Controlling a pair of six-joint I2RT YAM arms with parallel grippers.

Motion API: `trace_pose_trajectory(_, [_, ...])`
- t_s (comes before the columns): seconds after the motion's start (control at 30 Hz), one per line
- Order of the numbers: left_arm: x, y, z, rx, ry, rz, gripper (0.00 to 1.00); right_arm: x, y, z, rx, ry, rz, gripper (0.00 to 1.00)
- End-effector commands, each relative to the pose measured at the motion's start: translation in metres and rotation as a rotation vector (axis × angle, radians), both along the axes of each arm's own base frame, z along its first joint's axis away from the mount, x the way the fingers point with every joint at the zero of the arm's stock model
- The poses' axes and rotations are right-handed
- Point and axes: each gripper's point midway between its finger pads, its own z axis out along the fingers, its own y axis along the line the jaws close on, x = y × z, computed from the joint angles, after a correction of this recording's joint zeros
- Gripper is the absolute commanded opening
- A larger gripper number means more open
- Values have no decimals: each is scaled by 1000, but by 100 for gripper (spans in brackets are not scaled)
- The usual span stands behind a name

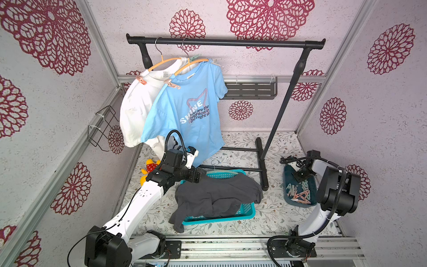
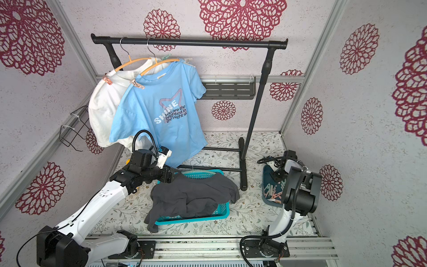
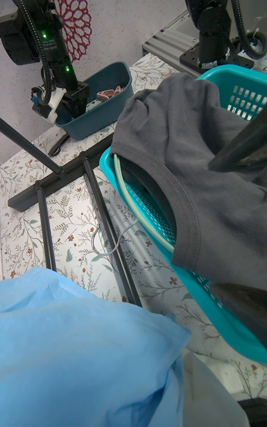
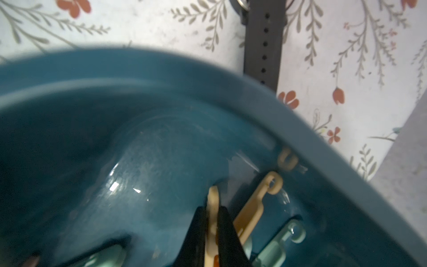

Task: Use clothespins to secure the t-shirt on both sides of the hanger
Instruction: Pick up the clothespin from the storage box.

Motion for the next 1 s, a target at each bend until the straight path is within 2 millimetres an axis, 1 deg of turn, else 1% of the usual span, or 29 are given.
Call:
trace_pose_trajectory(0.0, [-2,4,0,1,-4,4,77,6,5,32,10,-91,3,11])
trace_pose_trajectory(0.13, [-3,6,3,1,-16,10,77,7,5,44,-6,-143,-1,9])
trace_pose_trajectory(0.23, [-4,8,5,6,-31,19,77,13,11,62,28,-203,-10,7])
trace_pose_trajectory(0.33, [-3,10,11,5,-59,29,77,17,17,82,55,-273,-11,0])
trace_pose_trajectory(0.43, [-4,11,17,-12,-92,35,77,20,20,106,69,-371,-29,0])
trace_pose_trajectory(0.53, [-4,10,22,-29,-120,35,77,23,29,132,117,-476,-43,0])
trace_pose_trajectory(0.6, [-5,11,27,-33,-139,41,77,23,39,152,179,-542,-44,0])
trace_pose_trajectory(0.73, [-6,9,30,-50,-143,35,78,19,62,188,315,-672,-36,0])
trace_pose_trajectory(0.87, [-7,2,34,-71,-160,18,78,7,87,220,434,-780,-12,0])
trace_pose_trajectory(0.97, [-8,-9,40,-104,-164,-5,80,-8,114,237,514,-835,48,0])
